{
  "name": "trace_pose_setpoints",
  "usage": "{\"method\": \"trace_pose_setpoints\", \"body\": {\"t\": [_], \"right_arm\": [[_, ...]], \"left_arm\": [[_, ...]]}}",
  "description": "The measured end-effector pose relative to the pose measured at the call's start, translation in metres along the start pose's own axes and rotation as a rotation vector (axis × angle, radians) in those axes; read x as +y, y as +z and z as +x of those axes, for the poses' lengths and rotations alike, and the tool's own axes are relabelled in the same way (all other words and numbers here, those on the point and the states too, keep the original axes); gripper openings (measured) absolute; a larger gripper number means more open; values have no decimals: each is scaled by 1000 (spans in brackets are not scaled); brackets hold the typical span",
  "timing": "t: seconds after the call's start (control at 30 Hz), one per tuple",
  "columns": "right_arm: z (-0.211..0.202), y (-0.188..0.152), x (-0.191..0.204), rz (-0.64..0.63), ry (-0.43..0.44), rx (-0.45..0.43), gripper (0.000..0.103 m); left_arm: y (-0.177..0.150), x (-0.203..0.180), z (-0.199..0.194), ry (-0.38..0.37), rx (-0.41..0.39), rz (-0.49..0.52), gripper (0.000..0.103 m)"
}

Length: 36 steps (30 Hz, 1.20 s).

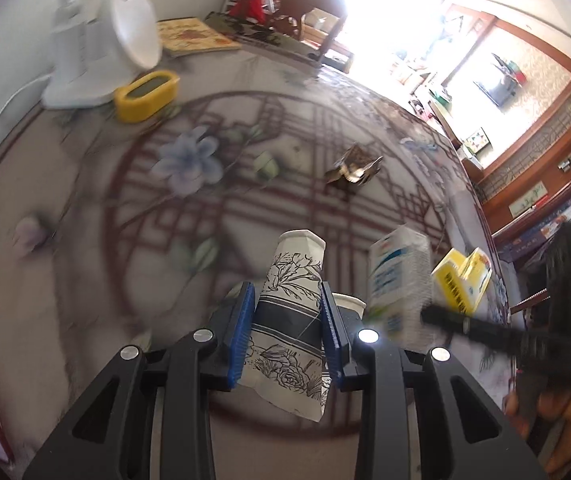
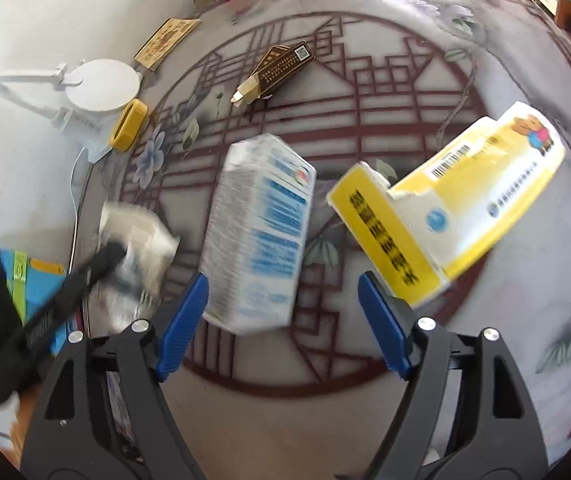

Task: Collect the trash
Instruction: 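Close the right tool on the white milk carton while left tool holds cup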

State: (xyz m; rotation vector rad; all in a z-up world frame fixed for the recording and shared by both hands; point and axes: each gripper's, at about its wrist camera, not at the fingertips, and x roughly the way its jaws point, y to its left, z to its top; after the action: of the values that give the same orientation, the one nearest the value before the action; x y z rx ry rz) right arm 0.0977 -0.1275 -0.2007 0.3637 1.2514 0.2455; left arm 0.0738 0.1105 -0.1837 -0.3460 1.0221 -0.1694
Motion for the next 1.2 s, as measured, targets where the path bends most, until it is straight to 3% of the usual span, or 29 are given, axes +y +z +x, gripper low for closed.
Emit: {"method": "trace_pose_setpoints", "body": {"t": [0.33, 0.87, 0.93, 1.07, 1.2], "right_arm": [[19, 8, 22, -34, -72, -4, 81], [37, 8, 51, -84, -94, 22, 81], [38, 8, 51, -83, -92, 22, 76], [39, 6, 48, -73, -75, 31, 56], [39, 4, 45, -62, -64, 31, 53]], "left_arm": [[-20, 33, -9, 12, -42, -28, 30], [-23, 43, -12, -10, -43, -45, 30], [-21, 42, -11, -11, -42, -46, 30], [-22, 39, -10, -16, -38, -35, 30], [-23, 38, -7, -19, -26, -34, 30]]}}
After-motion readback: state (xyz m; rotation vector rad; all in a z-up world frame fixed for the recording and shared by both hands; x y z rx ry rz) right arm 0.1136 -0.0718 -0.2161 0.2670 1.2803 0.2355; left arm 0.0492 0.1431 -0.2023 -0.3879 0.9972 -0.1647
